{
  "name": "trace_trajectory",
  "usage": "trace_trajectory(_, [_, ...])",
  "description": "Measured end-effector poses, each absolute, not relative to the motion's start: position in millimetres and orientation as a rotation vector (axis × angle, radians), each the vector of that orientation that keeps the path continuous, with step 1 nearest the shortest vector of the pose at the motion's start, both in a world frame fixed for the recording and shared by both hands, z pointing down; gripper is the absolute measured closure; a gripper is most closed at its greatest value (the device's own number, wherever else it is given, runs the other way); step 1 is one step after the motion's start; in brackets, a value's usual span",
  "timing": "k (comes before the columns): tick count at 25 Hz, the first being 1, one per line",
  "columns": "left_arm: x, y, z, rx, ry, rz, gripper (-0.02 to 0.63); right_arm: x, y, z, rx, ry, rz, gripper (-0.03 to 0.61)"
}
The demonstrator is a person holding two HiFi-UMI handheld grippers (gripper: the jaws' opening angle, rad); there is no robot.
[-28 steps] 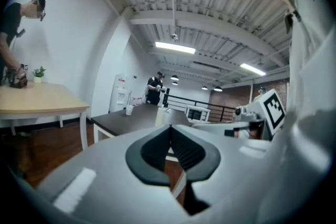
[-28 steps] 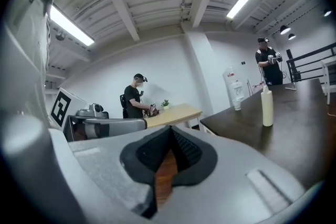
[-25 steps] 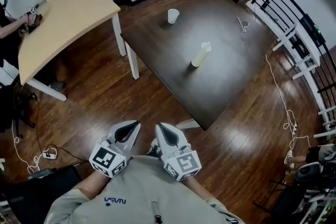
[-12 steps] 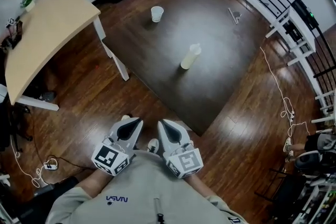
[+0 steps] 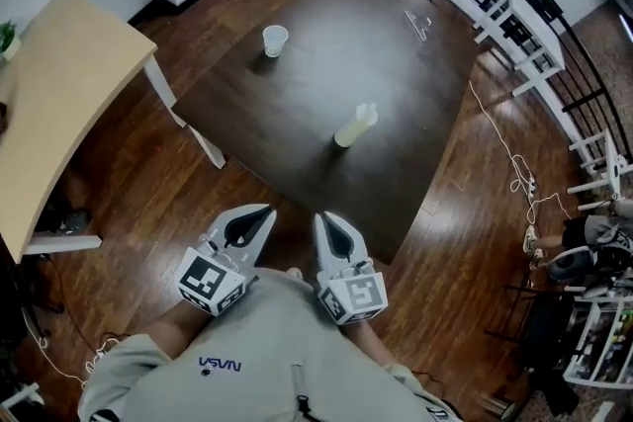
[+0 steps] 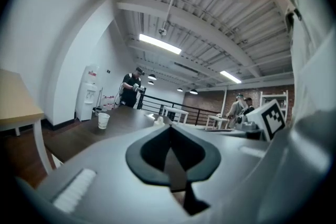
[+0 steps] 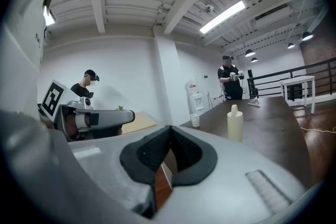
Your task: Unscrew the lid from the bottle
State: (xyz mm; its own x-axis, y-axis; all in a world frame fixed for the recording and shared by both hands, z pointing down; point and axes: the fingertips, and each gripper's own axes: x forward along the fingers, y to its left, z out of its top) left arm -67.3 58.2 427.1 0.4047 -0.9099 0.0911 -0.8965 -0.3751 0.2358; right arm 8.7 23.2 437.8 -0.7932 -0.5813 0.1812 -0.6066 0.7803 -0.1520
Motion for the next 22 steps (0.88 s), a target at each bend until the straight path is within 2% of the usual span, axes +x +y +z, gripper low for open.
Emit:
trace_trajectory(7, [-97.1,46.4,436.8,2.479,-1.438,-0.052,0.611,-12.4,25.0,441.0,1.140,-2.756,0.319,0.580])
trace_trajectory(18, [-83.8,-6.0,455.3,2.481,-1.386,0.020,0.611,17.0,-32.3,461.6,1.257,-2.698,0.334,0.580])
trace_trajectory(22, [-95.3,-35.0,457.2,2.447,-1.481,0.059,0.611,24.0,-71.8,481.4,1.234,-2.685,0.329,0.543])
